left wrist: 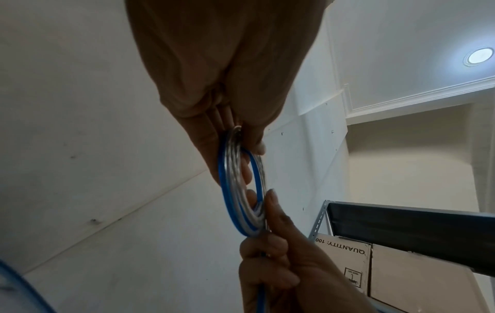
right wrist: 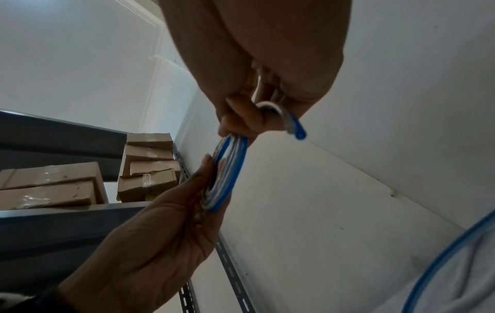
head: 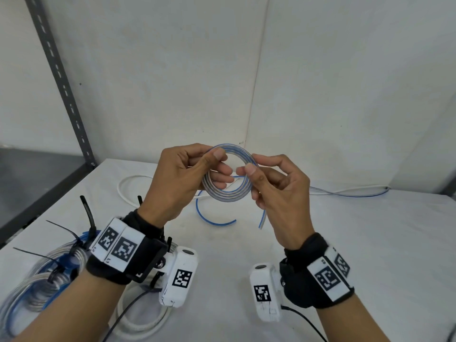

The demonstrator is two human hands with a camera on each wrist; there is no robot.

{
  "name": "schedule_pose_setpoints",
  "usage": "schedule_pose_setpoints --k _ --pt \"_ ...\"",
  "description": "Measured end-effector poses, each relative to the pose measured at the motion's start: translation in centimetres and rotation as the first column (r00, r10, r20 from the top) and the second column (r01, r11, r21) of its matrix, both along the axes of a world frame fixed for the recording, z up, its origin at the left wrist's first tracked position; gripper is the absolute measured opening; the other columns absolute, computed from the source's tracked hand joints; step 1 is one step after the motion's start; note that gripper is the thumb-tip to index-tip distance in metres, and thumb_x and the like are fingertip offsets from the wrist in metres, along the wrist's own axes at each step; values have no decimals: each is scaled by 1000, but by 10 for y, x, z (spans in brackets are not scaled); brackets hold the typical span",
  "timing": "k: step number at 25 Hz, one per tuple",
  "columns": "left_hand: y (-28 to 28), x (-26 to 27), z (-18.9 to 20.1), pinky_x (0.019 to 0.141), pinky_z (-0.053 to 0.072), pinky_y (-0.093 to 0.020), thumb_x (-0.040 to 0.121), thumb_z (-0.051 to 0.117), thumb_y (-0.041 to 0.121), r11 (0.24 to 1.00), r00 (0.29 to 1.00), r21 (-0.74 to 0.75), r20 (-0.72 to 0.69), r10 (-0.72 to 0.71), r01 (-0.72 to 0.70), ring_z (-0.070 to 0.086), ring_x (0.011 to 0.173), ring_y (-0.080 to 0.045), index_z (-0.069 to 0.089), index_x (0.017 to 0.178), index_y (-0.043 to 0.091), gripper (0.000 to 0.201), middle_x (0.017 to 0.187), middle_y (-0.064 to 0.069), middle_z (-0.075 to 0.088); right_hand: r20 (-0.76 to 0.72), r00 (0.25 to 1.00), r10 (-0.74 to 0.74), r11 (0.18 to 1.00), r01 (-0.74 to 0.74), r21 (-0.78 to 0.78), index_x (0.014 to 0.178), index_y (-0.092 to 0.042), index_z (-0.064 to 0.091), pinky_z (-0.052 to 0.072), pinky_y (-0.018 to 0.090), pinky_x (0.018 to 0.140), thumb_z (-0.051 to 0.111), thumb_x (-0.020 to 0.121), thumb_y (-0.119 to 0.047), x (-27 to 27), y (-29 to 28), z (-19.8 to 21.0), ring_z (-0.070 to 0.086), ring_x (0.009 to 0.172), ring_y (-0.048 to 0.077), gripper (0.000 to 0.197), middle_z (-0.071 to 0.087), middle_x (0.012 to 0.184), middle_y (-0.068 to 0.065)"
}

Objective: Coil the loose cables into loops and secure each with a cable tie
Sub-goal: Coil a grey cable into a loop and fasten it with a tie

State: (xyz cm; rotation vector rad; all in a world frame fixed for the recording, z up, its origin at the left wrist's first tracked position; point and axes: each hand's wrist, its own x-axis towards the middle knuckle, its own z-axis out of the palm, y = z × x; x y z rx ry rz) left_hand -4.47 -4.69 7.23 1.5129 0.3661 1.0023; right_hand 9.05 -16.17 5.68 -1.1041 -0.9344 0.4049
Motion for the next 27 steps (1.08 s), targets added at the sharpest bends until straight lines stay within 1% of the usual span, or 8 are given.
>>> schedule_pose_setpoints --k 3,6,10,15,19,22,25,27 --pt "-2 -1 1 71 63 -35 94 61 26 999 998 1 -23 -55 55 76 77 -31 71 100 1 28 84 -17 76 54 998 -17 999 15 29 98 -8 67 40 21 50 69 93 -6 8 -3 5 50 51 13 7 77 84 16" --pt "0 -7 1 78 63 -38 93 63 26 980 963 63 -208 -173 190 75 82 -31 71 110 1 31 91 -17 77 209 975 78 996 -69 -51 98 -4 69 46 19 57 69 91 -2 23 -9 9 63 56 9 7 77 82 15" --pt "2 -11 -1 74 62 -31 92 71 16 962 904 87 -371 -210 259 77 82 -29 77 102 6 16 88 -14 79 387 910 147 977 -73 -200 98 -8 72 57 35 77 73 91 -7 33 -12 7 76 83 21 7 79 84 6" --pt "5 -9 0 69 61 -31 84 74 19 994 975 31 -200 -94 102 77 77 -25 76 99 1 24 86 -18 78 332 943 16 996 13 -85 105 -13 76 42 18 54 67 96 -11 32 -7 4 53 59 12 13 70 73 -9" --pt "2 -5 0 68 62 -32 92 70 10 999 998 -37 -60 -20 17 77 77 -25 74 99 1 13 87 -17 78 51 999 11 1000 -10 -23 104 -7 70 35 24 48 66 96 -10 18 -3 3 48 55 13 9 77 84 7" --pt "-2 0 0 68 62 -31 92 68 12 994 1000 -108 -9 -7 6 77 77 -23 72 102 -1 17 89 -16 78 10 1000 22 999 -21 -38 113 -14 71 33 24 48 67 96 -13 13 -1 2 43 54 15 18 79 89 10" --pt "-3 1 0 67 60 -28 94 66 17 989 997 -136 -54 -57 50 77 79 -24 70 102 1 18 90 -14 78 40 999 15 1000 -15 -22 117 -13 71 33 21 48 66 96 -11 19 -3 3 38 51 14 22 78 84 10" --pt "-1 -3 -1 74 62 -33 94 65 25 992 978 -49 -169 -124 117 77 84 -29 70 104 4 23 93 -14 78 153 988 33 999 -28 -33 115 -6 72 39 14 52 66 95 -4 26 -6 5 51 52 6 21 77 80 10"
